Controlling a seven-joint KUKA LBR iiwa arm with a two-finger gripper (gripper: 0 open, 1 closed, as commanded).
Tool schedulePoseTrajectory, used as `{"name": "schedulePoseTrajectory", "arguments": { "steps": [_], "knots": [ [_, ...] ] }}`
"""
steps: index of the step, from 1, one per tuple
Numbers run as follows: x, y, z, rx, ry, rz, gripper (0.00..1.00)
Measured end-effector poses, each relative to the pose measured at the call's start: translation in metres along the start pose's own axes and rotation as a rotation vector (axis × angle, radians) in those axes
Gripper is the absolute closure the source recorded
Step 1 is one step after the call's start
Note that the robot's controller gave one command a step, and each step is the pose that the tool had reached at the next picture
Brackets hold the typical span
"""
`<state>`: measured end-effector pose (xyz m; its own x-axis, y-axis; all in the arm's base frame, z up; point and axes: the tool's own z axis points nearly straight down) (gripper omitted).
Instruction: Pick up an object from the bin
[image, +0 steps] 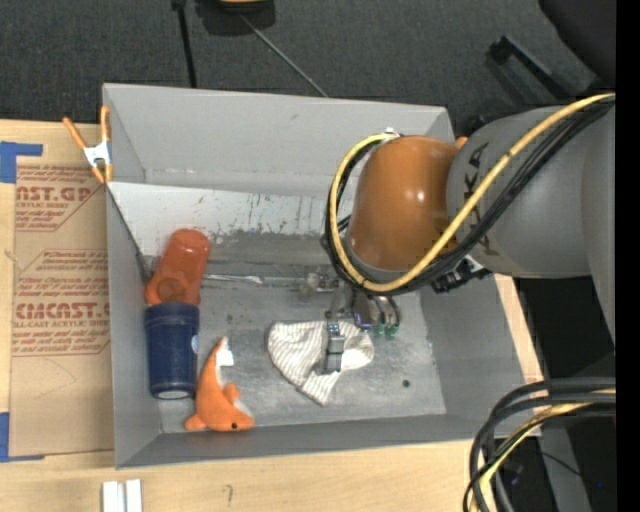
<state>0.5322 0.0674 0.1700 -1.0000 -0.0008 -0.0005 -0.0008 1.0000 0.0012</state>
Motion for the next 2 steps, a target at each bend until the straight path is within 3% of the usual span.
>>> {"name": "schedulePoseTrajectory", "arguments": {
  "steps": [1,2],
  "knots": [
    [0.006,-0.012,0.039,-0.001,-0.008,0.049,0.0],
    [-0.016,-0.03,0.1,0.0,-0.001,0.039,1.0]
  ]
}}
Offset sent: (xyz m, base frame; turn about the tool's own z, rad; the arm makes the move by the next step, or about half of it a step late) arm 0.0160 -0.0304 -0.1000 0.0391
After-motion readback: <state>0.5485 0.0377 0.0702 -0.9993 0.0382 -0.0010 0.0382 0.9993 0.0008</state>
